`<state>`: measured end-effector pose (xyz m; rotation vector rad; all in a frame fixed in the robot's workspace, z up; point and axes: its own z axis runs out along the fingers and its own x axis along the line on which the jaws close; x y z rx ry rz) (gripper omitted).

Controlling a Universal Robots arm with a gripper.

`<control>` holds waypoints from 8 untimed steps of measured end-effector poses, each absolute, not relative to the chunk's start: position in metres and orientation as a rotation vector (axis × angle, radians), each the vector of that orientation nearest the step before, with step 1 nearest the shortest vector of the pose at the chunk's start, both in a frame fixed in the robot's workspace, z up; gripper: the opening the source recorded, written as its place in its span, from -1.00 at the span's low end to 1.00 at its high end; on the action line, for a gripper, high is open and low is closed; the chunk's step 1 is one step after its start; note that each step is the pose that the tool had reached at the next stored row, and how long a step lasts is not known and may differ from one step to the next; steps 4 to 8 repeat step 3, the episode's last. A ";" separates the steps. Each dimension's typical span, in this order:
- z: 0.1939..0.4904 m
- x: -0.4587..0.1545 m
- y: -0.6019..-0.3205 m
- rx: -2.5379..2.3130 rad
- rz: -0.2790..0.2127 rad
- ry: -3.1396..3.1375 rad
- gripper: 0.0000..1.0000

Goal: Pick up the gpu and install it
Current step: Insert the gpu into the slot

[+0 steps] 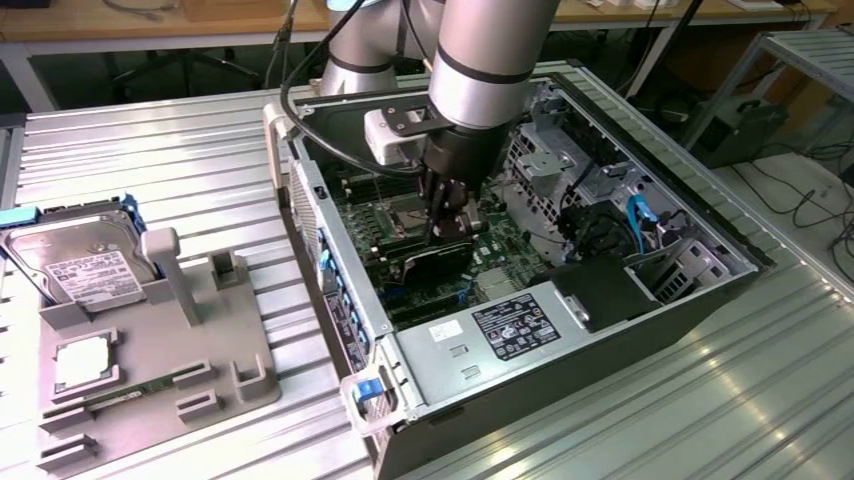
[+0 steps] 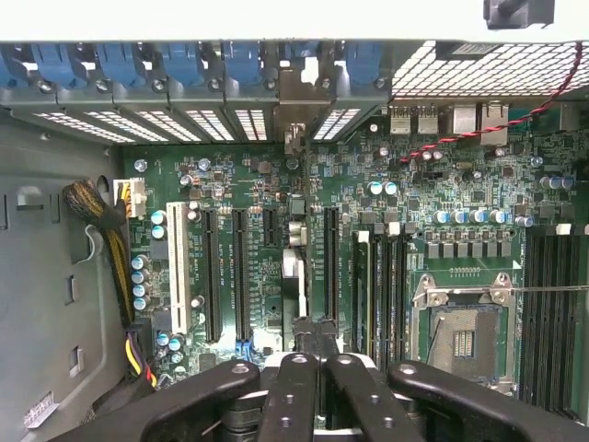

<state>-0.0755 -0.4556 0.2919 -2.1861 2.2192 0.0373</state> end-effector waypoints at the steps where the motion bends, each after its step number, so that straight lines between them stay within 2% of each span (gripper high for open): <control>1: 0.292 -0.076 -0.456 -2.186 0.037 2.219 -0.79; 8: 0.292 -0.076 -0.456 -2.186 0.037 2.219 -0.79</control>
